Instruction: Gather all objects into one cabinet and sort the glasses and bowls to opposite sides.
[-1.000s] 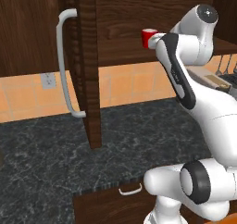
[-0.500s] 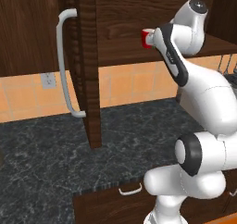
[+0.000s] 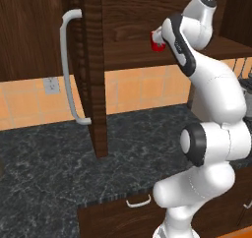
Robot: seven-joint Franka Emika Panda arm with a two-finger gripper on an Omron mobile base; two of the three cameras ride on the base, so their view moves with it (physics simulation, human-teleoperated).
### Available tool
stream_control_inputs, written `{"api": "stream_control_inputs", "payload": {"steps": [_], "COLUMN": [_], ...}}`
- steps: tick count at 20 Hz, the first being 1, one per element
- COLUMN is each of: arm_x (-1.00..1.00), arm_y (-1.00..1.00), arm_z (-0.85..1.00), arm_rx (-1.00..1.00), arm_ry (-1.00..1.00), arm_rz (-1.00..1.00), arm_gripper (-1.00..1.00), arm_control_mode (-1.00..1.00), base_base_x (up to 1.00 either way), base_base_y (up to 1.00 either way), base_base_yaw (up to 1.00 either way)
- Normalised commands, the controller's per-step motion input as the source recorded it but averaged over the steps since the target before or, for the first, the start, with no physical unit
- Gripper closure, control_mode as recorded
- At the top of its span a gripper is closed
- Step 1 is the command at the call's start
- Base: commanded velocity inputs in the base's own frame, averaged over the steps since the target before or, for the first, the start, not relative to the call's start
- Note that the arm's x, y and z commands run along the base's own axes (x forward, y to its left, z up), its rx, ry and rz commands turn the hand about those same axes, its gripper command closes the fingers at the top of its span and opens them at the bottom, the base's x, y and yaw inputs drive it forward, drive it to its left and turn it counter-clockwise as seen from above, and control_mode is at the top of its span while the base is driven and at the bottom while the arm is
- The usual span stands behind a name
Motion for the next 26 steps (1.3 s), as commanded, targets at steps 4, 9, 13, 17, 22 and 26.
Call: {"api": "stream_control_inputs", "payload": {"steps": [4, 9, 13, 17, 22, 26], "arm_x": [0.24, 0.11, 0.2, 0.26, 0.29, 0.24], "arm_y": [0.0, 0.0, 0.0, 0.0, 0.0, -0.01], "arm_z": [-0.03, -0.18, -0.27, -0.09, 0.0, 0.0], "arm_rx": [0.0, 0.0, 0.0, 0.01, 0.03, 0.03], "arm_ry": [0.0, 0.0, 0.0, 0.0, 0.0, 0.0], "arm_rz": [0.07, 0.03, 0.03, 0.03, 0.04, 0.04], "arm_gripper": [-1.0, -1.0, -1.0, -1.0, -1.0, -1.0], "arm_control_mode": [-1.0, -1.0, -1.0, -1.0, -1.0, -1.0], "base_base_x": [0.0, 0.0, 0.0, 0.0, 0.0, 0.0], "base_base_y": [0.0, 0.0, 0.0, 0.0, 0.0, 0.0], "base_base_yaw": [0.0, 0.0, 0.0, 0.0, 0.0, 0.0]}}
